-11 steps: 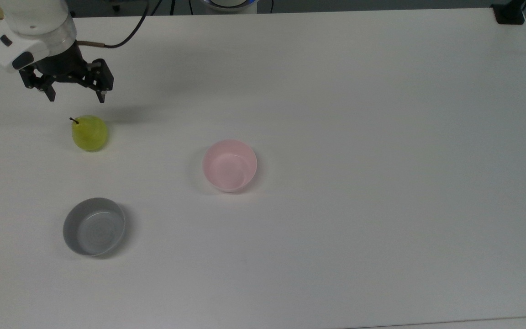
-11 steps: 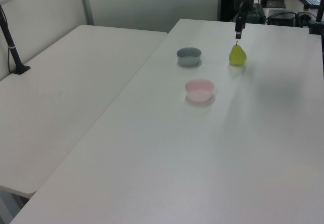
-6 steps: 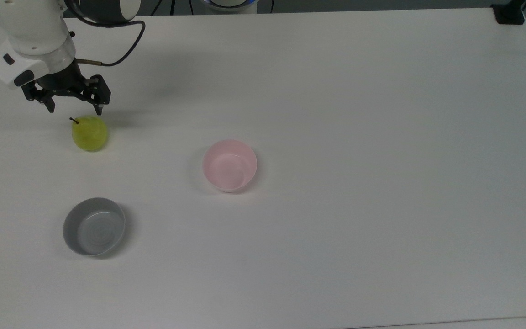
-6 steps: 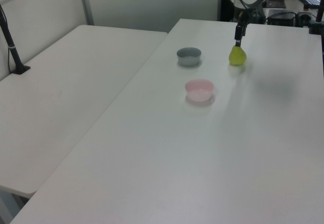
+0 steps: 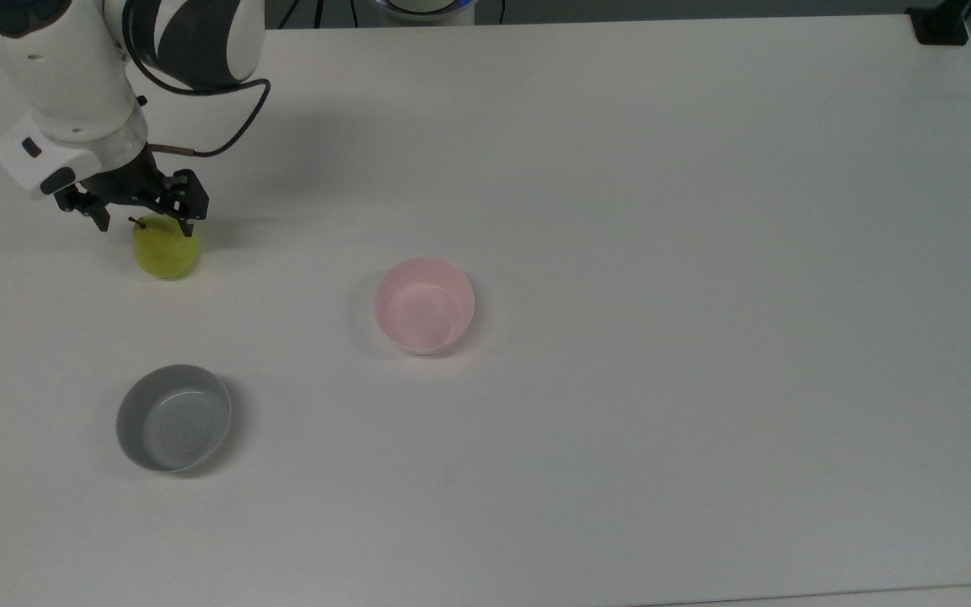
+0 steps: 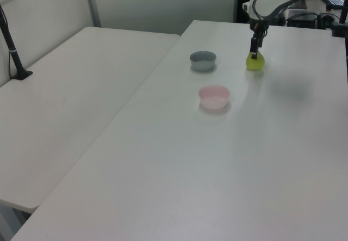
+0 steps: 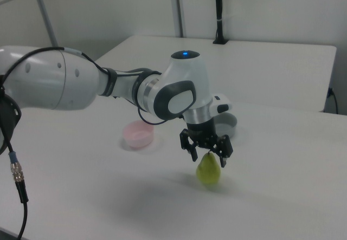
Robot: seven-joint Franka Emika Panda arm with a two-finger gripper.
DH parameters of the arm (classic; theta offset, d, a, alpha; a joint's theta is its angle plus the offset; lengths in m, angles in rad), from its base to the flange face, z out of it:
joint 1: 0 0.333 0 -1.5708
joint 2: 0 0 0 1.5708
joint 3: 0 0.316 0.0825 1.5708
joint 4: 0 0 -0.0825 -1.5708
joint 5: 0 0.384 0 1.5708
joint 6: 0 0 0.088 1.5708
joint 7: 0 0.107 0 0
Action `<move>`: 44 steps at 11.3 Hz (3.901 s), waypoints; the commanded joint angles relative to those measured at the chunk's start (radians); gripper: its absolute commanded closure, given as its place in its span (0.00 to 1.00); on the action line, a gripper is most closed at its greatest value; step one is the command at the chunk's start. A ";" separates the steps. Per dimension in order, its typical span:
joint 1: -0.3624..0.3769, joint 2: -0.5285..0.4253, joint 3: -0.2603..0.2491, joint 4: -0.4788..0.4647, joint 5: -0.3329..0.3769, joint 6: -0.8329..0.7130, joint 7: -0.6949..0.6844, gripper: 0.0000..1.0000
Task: Place the pear in the bowl
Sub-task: 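Close the gripper around the pear, then lift the pear and carry it toward the pink bowl, then lower the pear into the pink bowl and open the gripper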
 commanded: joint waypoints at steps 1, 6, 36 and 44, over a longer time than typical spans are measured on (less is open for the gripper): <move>0.009 0.017 0.001 -0.036 -0.005 0.072 0.038 0.00; 0.012 0.011 0.001 -0.039 -0.007 0.058 0.039 0.69; 0.295 -0.072 0.163 0.078 0.044 -0.114 0.257 0.64; 0.325 0.025 0.163 0.042 -0.022 0.017 0.342 0.52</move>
